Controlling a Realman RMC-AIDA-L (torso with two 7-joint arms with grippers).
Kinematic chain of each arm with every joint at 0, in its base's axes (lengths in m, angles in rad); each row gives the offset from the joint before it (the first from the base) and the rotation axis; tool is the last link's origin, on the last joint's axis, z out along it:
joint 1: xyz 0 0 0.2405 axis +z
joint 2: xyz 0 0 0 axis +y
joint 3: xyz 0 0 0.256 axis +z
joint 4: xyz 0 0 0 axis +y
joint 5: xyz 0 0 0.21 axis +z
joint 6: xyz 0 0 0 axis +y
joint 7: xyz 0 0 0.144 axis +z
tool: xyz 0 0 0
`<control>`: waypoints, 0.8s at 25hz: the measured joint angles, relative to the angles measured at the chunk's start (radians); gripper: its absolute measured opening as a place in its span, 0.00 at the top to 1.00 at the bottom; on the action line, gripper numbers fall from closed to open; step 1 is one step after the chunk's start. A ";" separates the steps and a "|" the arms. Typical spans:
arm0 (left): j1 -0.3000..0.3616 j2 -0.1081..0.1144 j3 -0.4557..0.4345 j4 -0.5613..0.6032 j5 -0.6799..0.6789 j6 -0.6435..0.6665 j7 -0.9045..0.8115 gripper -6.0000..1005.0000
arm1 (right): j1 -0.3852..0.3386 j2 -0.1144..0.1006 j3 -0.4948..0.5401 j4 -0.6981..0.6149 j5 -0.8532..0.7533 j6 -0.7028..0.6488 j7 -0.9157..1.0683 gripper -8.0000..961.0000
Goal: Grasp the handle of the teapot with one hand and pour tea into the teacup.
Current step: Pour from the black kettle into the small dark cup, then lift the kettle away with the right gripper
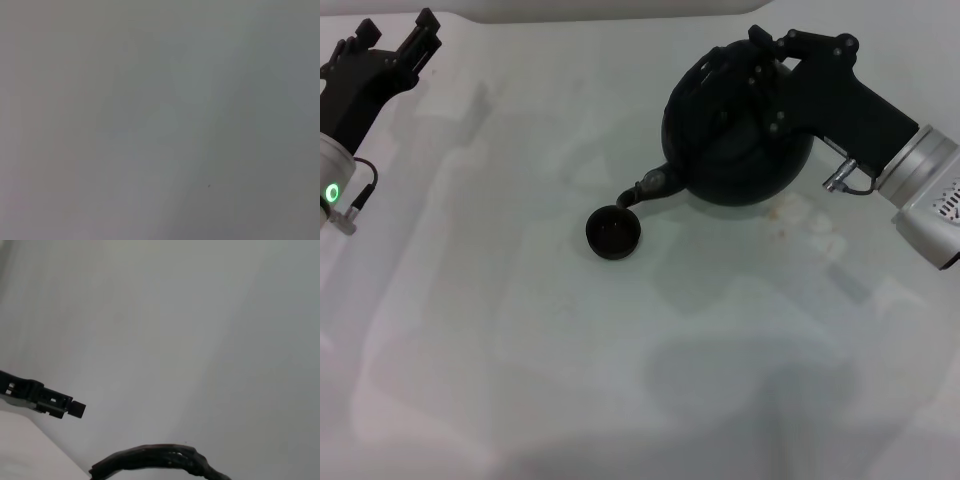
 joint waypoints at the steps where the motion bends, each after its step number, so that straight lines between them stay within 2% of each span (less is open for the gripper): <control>1: 0.000 0.000 0.000 0.000 0.000 0.000 -0.002 0.13 | 0.000 0.000 0.000 0.000 0.000 0.000 -0.008 0.85; 20: 0.001 0.000 0.000 -0.003 -0.005 -0.001 -0.006 0.13 | -0.004 0.000 -0.007 -0.011 -0.005 -0.001 -0.134 0.85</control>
